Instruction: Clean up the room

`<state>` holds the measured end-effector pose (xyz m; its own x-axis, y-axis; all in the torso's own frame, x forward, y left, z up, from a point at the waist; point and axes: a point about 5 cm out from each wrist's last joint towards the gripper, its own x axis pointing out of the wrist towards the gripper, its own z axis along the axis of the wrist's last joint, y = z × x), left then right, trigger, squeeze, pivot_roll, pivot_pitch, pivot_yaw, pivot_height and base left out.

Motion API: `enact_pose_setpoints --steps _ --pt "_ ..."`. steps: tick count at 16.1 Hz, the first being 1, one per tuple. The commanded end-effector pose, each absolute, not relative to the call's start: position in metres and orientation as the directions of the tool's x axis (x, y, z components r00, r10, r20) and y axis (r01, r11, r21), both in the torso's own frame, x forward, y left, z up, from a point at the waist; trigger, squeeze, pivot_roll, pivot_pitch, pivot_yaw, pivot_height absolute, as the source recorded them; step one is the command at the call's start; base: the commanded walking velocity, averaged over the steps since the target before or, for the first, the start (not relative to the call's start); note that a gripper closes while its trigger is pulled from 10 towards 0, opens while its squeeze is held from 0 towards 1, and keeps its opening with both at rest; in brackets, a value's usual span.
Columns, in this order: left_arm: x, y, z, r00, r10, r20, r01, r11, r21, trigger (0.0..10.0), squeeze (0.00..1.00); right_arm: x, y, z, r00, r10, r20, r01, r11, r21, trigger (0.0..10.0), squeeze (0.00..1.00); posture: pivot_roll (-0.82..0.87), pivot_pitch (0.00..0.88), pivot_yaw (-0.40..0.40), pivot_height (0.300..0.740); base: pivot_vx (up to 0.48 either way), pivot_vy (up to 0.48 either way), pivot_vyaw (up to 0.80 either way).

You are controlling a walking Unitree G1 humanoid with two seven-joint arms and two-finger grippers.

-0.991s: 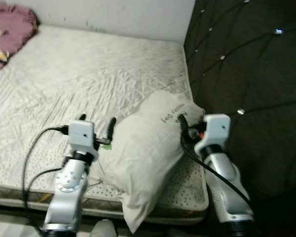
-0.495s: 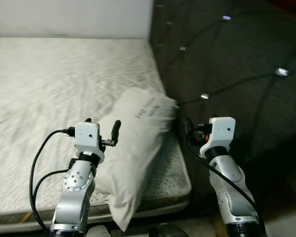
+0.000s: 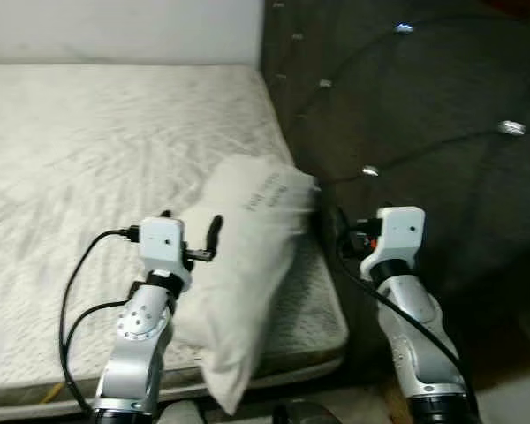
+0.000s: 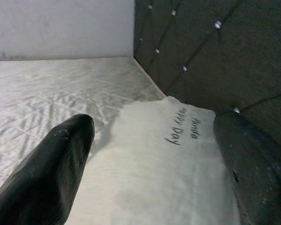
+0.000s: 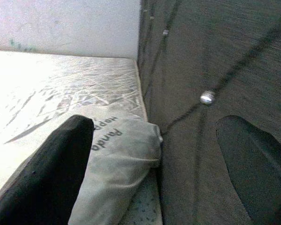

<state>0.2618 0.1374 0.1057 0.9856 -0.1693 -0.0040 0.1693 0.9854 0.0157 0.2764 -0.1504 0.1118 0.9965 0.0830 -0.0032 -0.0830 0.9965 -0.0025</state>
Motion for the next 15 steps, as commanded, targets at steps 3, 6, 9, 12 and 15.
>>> enact_pose_setpoints --steps 3,6,9,12,15 --pt "0.2619 0.1385 0.1099 0.982 -0.190 0.009 0.190 0.982 0.006 10.0 0.00 0.2791 -0.1472 0.1134 0.996 0.093 0.007 -0.093 0.996 0.007 10.0 0.00 -0.02 0.037 -0.068 0.740 0.000 0.480 0.00" --pt "0.2612 0.1408 0.1112 0.987 -0.161 0.025 0.161 0.986 0.035 10.0 0.00 0.2793 -0.1462 0.1131 0.996 0.094 0.007 -0.095 0.995 0.009 10.0 0.00 -0.01 0.037 -0.069 0.740 0.000 0.320 0.00" --pt "0.2603 0.1407 0.1111 0.984 -0.178 0.031 0.178 0.984 0.003 10.0 0.00 0.2792 -0.1450 0.1124 0.995 0.096 0.009 -0.096 0.995 0.014 10.0 0.00 -0.01 0.040 -0.062 0.740 0.000 0.000 0.00" --pt "0.2596 0.1405 0.1113 0.983 -0.181 0.035 0.181 0.984 0.002 10.0 0.00 0.2796 -0.1437 0.1126 0.995 0.098 0.013 -0.099 0.995 0.024 10.0 0.00 -0.01 0.040 -0.062 0.740 0.000 0.000 0.00" --pt "0.2600 0.1411 0.1120 0.984 -0.175 0.036 0.174 0.984 0.025 10.0 0.00 0.2797 -0.1441 0.1133 0.995 0.096 0.016 -0.096 0.995 0.025 10.0 0.00 -0.01 0.046 -0.065 0.740 0.000 0.000 0.00"
